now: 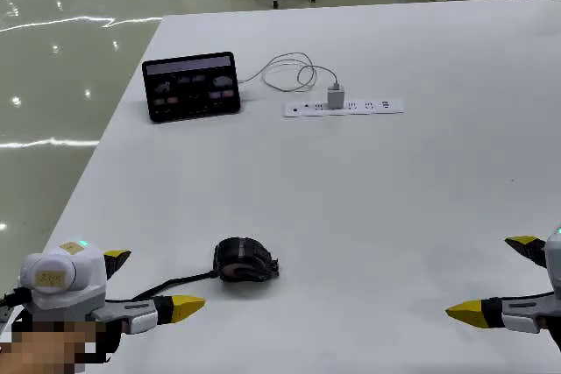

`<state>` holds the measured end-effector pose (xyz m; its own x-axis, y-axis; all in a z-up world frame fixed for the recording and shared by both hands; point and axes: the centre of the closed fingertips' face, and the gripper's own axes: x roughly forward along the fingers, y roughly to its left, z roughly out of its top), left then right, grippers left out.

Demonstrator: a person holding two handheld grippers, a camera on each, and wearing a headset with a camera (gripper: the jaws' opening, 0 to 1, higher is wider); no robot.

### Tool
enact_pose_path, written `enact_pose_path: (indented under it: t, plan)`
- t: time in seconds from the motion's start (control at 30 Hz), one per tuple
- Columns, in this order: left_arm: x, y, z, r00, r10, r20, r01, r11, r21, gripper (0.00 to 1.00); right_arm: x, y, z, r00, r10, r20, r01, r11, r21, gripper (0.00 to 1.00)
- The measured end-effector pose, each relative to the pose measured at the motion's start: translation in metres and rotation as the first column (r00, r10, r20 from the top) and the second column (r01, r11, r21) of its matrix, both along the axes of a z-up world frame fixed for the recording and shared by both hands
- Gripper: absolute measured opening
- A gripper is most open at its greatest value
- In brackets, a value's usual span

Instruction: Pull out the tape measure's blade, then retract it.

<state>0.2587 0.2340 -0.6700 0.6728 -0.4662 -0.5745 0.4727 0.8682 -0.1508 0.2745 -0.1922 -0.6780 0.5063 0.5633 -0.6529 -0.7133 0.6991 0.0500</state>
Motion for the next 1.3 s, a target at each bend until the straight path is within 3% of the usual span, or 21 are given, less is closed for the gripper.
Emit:
enact_pose_path:
  t: [0.8,1.1,1.2,1.3]
  plan:
    - [0.000,-0.008,0.004,1.000,-0.022,0.003,0.022,1.000,0.003,1.00,0.000,-0.006,-0.002,1.000,-0.011,0.010,0.011,1.000,-0.003,1.00]
    - [0.004,-0.007,0.004,0.999,-0.033,0.004,0.033,0.999,0.004,1.00,0.001,-0.005,-0.007,1.000,-0.002,-0.002,0.001,1.000,-0.031,1.00]
    - [0.004,-0.011,0.000,0.998,-0.054,-0.016,0.053,0.998,-0.019,1.00,0.003,0.000,-0.006,1.000,0.007,-0.004,-0.008,1.000,-0.027,1.00]
    - [0.004,-0.014,-0.003,0.996,-0.079,-0.031,0.079,0.997,-0.008,1.00,0.006,0.006,-0.006,1.000,0.017,0.000,-0.017,1.000,-0.024,1.00]
